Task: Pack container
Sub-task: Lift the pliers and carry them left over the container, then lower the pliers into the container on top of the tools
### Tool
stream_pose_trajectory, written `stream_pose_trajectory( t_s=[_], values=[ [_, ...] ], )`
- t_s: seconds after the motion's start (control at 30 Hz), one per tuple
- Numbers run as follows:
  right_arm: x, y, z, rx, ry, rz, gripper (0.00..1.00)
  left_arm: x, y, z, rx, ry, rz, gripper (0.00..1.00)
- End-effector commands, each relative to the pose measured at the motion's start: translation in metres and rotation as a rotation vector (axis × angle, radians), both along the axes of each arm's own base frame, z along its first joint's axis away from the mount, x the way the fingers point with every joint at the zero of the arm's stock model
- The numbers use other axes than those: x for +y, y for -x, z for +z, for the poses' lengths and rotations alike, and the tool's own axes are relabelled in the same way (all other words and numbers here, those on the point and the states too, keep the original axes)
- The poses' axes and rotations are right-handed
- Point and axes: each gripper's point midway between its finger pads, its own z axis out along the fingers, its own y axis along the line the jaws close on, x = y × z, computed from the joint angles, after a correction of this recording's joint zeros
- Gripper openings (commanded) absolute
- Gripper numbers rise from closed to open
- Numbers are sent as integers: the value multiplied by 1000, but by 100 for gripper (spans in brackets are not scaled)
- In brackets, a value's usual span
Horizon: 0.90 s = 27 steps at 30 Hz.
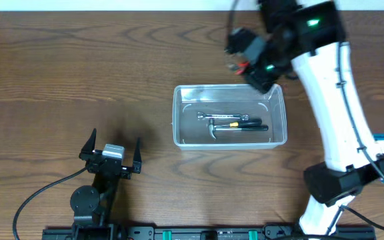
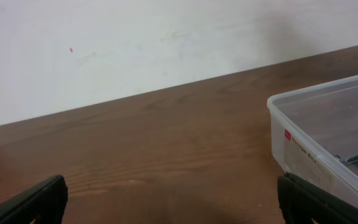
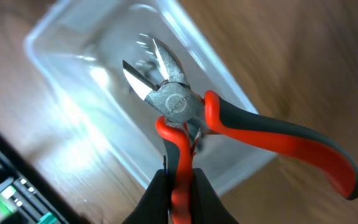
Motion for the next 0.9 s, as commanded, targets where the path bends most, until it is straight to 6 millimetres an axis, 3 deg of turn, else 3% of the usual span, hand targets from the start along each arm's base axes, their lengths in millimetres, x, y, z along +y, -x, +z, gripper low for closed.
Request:
stream_pose_trajectory(
  t_s=[0.0, 0.33, 0.67, 0.87],
  values=[
    [23, 11, -9, 27, 10, 68, 2, 0, 0, -16, 46, 5, 1, 98],
    [53, 5, -54, 144, 20, 69, 1, 0, 0, -16, 46, 5, 1, 98],
    [61, 0, -106, 275, 74, 59, 1, 0, 0, -16, 46, 5, 1, 98],
    [63, 5, -122, 341, 84, 84, 1, 0, 0, -16, 46, 5, 1, 98]
  ],
)
